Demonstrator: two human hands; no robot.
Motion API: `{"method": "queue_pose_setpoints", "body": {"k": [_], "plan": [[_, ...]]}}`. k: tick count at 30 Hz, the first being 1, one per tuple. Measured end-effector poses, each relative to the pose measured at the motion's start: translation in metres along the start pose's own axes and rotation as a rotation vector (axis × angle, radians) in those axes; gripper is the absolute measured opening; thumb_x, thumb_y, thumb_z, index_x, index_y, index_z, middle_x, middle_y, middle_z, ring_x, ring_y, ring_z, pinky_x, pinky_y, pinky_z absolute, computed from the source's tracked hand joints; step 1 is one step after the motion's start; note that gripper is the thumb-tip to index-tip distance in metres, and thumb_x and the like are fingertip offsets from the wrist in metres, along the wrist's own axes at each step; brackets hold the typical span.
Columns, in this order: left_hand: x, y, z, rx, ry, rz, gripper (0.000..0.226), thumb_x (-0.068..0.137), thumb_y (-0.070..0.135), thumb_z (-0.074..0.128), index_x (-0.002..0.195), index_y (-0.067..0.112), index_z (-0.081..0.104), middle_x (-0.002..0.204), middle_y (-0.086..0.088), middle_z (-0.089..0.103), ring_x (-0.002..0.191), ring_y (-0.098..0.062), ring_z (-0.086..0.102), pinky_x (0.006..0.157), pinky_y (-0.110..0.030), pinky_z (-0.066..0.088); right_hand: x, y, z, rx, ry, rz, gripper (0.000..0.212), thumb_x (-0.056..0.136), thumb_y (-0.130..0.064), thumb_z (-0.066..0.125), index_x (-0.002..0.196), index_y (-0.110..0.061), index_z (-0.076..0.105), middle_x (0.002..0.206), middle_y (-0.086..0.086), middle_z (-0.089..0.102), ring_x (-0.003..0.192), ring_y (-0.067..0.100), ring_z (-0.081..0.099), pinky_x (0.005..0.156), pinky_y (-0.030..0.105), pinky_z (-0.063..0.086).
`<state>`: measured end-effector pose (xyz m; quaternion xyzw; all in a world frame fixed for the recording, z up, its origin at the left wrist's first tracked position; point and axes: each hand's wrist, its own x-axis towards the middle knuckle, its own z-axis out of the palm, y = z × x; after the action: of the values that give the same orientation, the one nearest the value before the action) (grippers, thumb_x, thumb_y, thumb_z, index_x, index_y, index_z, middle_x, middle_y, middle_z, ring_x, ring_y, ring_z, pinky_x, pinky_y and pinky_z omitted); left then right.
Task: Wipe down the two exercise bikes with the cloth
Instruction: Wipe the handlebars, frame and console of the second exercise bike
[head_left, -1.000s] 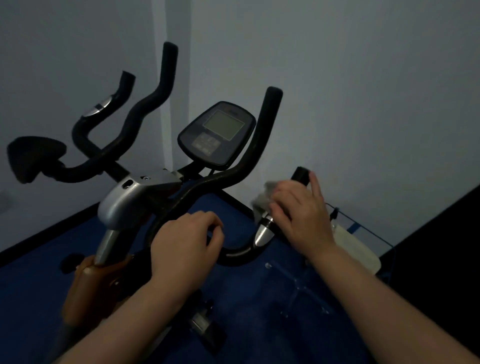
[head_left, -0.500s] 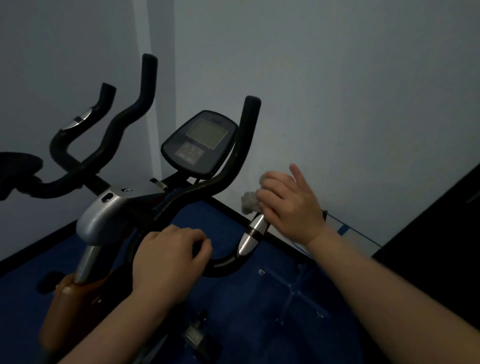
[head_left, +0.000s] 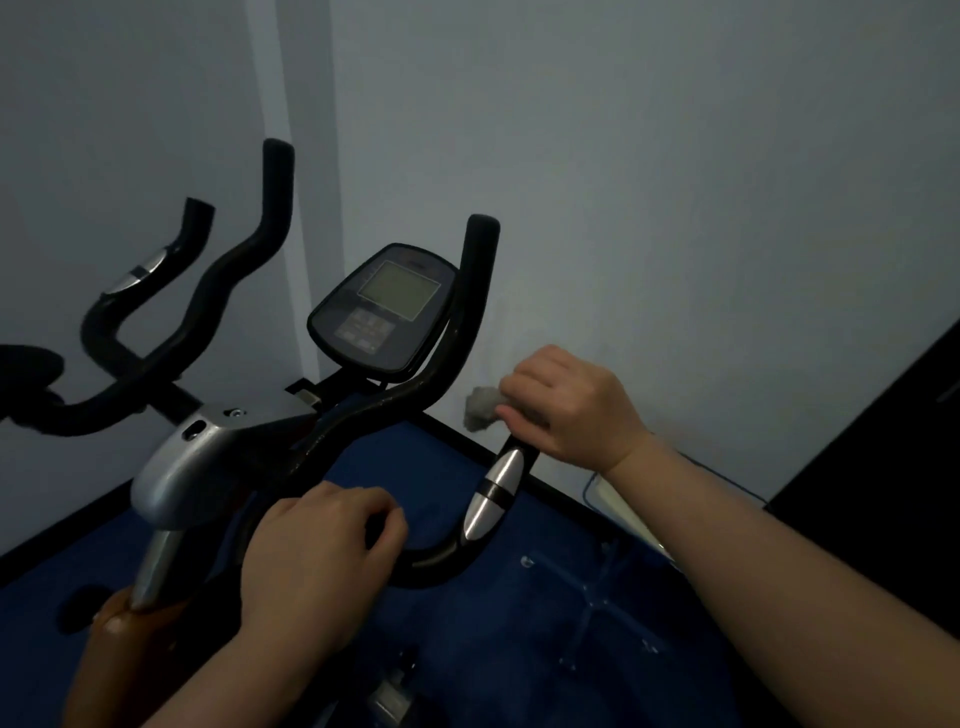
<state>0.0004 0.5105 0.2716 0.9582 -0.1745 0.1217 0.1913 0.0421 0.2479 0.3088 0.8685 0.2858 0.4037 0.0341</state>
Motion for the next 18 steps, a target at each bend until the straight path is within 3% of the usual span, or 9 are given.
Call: {"method": "queue_pose_setpoints", "body": {"k": [3, 6, 10, 14, 16, 18], "plan": [[0.000, 0.000, -0.001, -0.011, -0.001, -0.001, 0.016, 0.081, 0.039, 0.060, 0.068, 0.031, 0.067, 0.059, 0.009, 0.060, 0.067, -0.010, 0.061, 0.060, -0.027, 0.030, -0.001, -0.010, 0.009, 0.040, 0.182, 0.259, 0.024, 0.089, -0.030, 0.063, 0.083, -0.008, 0.071, 0.076, 0.005, 0.067, 0.068, 0.021, 0.062, 0.055, 0.033, 0.052], [0.000, 0.001, -0.001, 0.005, -0.002, -0.011, 0.016, 0.080, 0.038, 0.062, 0.066, 0.030, 0.066, 0.054, 0.009, 0.052, 0.065, -0.011, 0.060, 0.058, -0.027, 0.029, 0.007, -0.029, 0.016, 0.185, 0.362, 0.630, 0.030, 0.087, -0.037, 0.063, 0.081, -0.007, 0.065, 0.075, 0.002, 0.064, 0.067, 0.011, 0.056, 0.058, 0.020, 0.046], [-0.001, 0.002, -0.001, 0.016, 0.014, -0.012, 0.015, 0.079, 0.036, 0.064, 0.066, 0.031, 0.067, 0.054, 0.010, 0.051, 0.064, -0.012, 0.060, 0.058, -0.027, 0.028, 0.024, -0.053, 0.019, 0.478, 0.797, 1.213, 0.025, 0.087, -0.040, 0.063, 0.088, -0.019, 0.050, 0.080, -0.013, 0.058, 0.070, -0.007, 0.056, 0.057, 0.007, 0.043], [-0.001, 0.003, -0.001, 0.013, 0.029, -0.016, 0.016, 0.079, 0.036, 0.064, 0.064, 0.031, 0.066, 0.053, 0.011, 0.051, 0.061, -0.012, 0.059, 0.057, -0.026, 0.027, 0.018, -0.082, 0.021, 0.537, 0.985, 1.413, 0.021, 0.093, -0.029, 0.059, 0.098, -0.021, 0.040, 0.093, -0.013, 0.059, 0.081, -0.006, 0.061, 0.065, 0.013, 0.049], [-0.001, 0.002, -0.001, 0.016, 0.031, -0.011, 0.018, 0.080, 0.037, 0.063, 0.063, 0.031, 0.065, 0.051, 0.013, 0.047, 0.055, -0.010, 0.052, 0.055, -0.026, 0.025, 0.006, -0.106, 0.027, 0.583, 0.976, 1.481, 0.017, 0.095, -0.023, 0.055, 0.100, -0.022, 0.039, 0.099, -0.013, 0.057, 0.084, -0.007, 0.059, 0.072, 0.018, 0.048], [-0.001, 0.003, -0.001, 0.015, 0.039, -0.003, 0.019, 0.079, 0.037, 0.064, 0.061, 0.031, 0.063, 0.049, 0.015, 0.041, 0.052, -0.009, 0.046, 0.053, -0.026, 0.023, 0.002, -0.120, 0.022, 0.703, 0.909, 1.467, 0.019, 0.096, -0.022, 0.052, 0.105, -0.035, 0.041, 0.108, -0.015, 0.057, 0.094, -0.008, 0.058, 0.080, 0.024, 0.049]]}}
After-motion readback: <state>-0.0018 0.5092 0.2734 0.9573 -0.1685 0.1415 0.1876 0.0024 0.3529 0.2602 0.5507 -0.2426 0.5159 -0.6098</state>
